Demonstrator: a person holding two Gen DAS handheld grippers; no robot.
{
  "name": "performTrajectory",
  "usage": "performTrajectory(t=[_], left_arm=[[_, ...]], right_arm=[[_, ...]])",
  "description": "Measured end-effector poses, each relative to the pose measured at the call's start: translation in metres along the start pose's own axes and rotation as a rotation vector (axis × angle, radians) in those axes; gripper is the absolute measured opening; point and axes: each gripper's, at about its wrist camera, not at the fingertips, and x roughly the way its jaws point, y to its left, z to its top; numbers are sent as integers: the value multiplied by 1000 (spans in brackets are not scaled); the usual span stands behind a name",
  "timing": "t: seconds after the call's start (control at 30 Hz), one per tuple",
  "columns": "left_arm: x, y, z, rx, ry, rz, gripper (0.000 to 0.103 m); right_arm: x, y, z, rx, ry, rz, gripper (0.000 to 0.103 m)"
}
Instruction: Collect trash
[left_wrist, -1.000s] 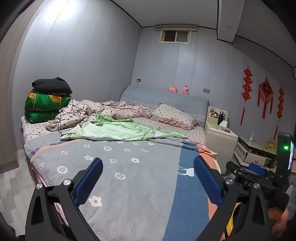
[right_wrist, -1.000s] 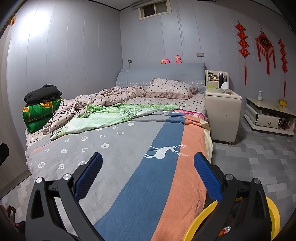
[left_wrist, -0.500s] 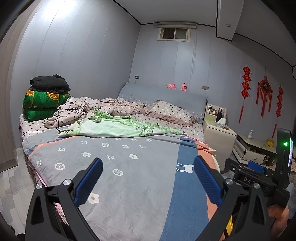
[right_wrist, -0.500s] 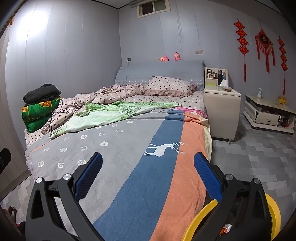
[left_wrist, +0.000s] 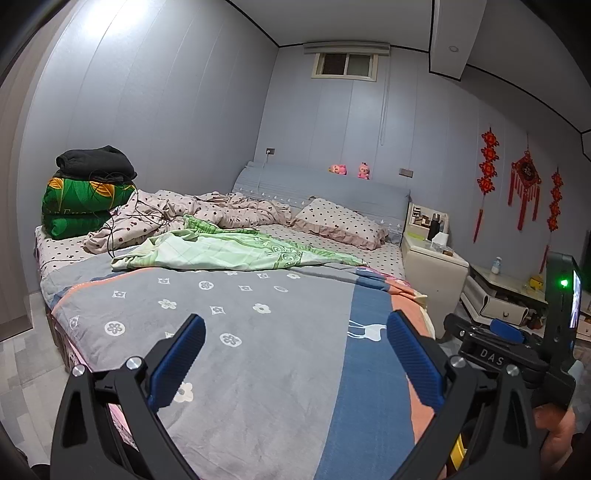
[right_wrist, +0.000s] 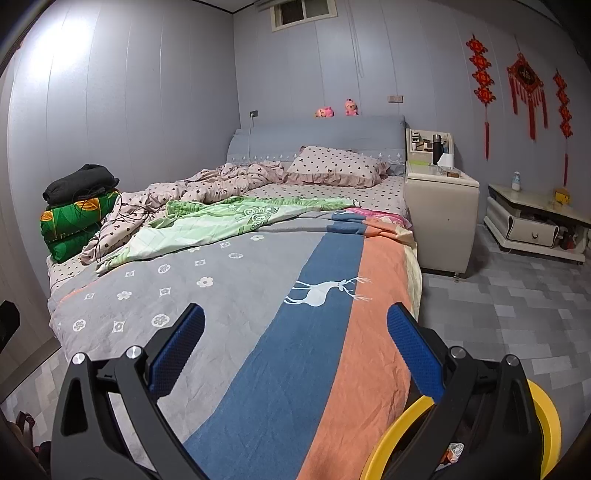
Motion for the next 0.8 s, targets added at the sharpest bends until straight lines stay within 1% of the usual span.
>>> performTrajectory(t=[0.8], left_arm=[[2, -2, -4, -2, 6, -6, 95]], right_arm=[[8, 0, -5, 10, 23, -6, 95]])
